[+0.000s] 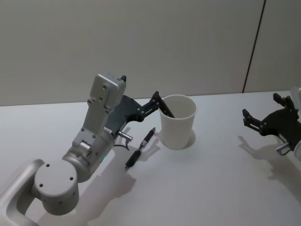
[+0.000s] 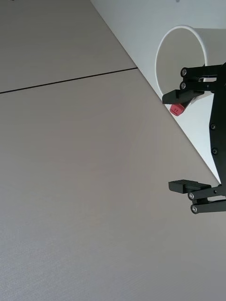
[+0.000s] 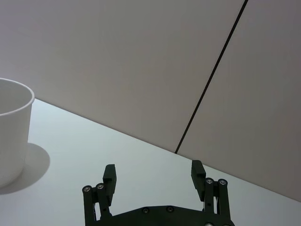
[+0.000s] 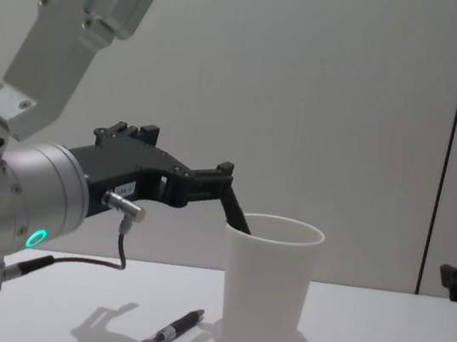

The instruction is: Place the pen into the pen holder.

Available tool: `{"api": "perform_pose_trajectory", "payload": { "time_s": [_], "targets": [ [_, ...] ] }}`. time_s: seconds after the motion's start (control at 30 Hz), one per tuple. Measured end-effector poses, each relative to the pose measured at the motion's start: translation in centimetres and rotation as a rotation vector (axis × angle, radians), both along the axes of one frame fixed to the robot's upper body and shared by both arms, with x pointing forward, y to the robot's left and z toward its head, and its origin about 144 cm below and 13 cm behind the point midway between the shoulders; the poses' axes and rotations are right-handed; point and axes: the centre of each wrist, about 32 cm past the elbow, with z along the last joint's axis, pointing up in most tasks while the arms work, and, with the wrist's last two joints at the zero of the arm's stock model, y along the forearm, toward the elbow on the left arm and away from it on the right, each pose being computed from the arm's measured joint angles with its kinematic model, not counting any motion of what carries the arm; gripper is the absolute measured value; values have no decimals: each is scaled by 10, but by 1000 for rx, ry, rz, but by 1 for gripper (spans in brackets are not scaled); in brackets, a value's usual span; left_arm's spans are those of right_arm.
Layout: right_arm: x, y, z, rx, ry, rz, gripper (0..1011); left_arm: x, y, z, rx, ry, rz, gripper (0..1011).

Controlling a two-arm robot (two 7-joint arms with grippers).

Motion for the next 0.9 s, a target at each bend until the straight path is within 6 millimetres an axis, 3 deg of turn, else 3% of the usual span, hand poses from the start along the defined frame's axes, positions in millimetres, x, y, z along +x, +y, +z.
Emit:
{"api": "perform_pose_trajectory", "payload": {
  "time_s": [0.9],
  "targets": [
    [-38,37,2,305,-69,24,1001,0,0,0,0,0,0,1001]
  ]
}}
